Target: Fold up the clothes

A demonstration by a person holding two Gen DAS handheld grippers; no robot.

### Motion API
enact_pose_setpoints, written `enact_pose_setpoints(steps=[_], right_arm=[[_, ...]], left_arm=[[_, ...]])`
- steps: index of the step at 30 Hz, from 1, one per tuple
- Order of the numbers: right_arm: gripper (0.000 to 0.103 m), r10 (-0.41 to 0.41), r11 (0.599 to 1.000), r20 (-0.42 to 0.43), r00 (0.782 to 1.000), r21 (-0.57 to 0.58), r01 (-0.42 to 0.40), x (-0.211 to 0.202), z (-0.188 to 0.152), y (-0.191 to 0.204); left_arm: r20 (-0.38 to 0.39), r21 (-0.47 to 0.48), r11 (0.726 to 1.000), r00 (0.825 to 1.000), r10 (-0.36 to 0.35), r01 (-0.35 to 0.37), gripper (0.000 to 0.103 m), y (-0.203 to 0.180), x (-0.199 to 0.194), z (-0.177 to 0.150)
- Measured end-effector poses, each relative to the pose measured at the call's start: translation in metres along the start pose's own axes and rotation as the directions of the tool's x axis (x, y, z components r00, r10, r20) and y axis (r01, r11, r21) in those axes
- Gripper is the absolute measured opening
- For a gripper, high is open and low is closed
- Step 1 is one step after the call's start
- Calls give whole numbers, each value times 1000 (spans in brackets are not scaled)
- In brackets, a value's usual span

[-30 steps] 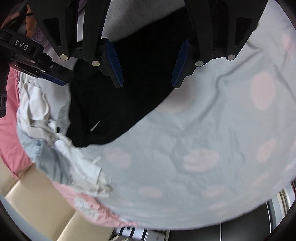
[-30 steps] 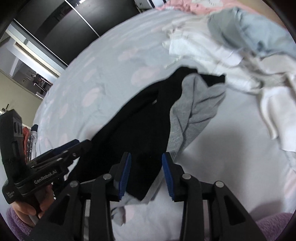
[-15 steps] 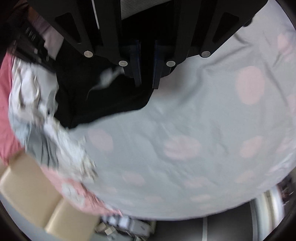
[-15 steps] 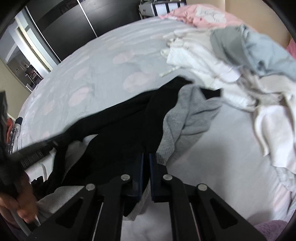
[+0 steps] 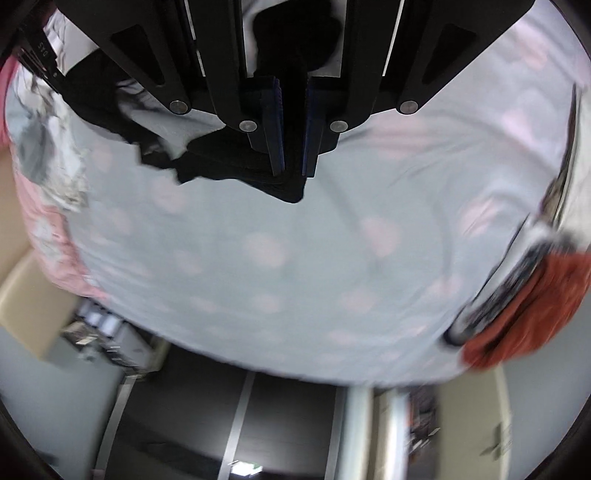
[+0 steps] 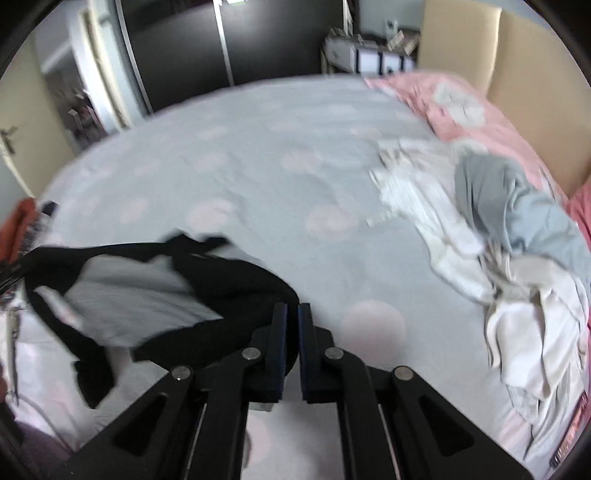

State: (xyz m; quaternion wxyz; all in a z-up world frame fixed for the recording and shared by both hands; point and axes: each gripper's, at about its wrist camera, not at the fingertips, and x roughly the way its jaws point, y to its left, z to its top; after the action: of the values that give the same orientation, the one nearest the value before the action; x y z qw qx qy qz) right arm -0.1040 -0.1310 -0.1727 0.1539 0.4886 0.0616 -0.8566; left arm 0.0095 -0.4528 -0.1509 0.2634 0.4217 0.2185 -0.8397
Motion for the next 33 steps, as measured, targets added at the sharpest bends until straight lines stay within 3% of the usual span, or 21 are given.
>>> enact_pose_setpoints(steps=[3,6,9,12,13,17,20,22,24,26,31,33], right_arm=[[6,-72,997,-75,995,12,73,24,-5,-5],[9,-73,995,-122,990,52,80,33,-14,-16],[9,-41,994,-131,991,96,54,29,-23,-25],[16,-81,992,-38,996,91,84,6,-27,-28],[17,-81,993,-5,997,89,81,-2,-28,-29],[17,47,998,62,997,48,-50,-17,-33,-16],[18,127,992,59,990,-28,-126,-7,-36,6],[25,149,987,46,988,-71,-145,3,-38,22],[37,156,982,31,987,-109,-152,16,-39,36],[37,151,978,18,988,-147,-147,30,-41,45],[37,90,980,8,996,-179,-87,57,-41,42],[28,63,985,9,998,-161,-61,64,-39,35]], left_arm=[[-98,-13,997,992,80,-81,8,20,25,-9],[-190,42,986,967,168,-163,11,21,53,-19],[-206,50,990,968,143,-135,15,17,55,-25],[-134,60,991,983,123,-116,44,15,38,-20],[-108,59,993,989,104,-98,46,14,31,-17],[-87,116,993,996,-20,30,46,-2,24,-18],[-99,198,978,994,-49,68,47,-24,33,-25],[-102,253,965,994,-44,68,55,-37,42,-30],[-102,300,951,994,-51,79,60,-48,51,-32],[-112,334,939,992,-52,87,61,-56,68,-31],[-175,351,933,984,-22,83,61,-69,104,-35],[-196,350,935,981,5,65,61,-69,118,-36]])
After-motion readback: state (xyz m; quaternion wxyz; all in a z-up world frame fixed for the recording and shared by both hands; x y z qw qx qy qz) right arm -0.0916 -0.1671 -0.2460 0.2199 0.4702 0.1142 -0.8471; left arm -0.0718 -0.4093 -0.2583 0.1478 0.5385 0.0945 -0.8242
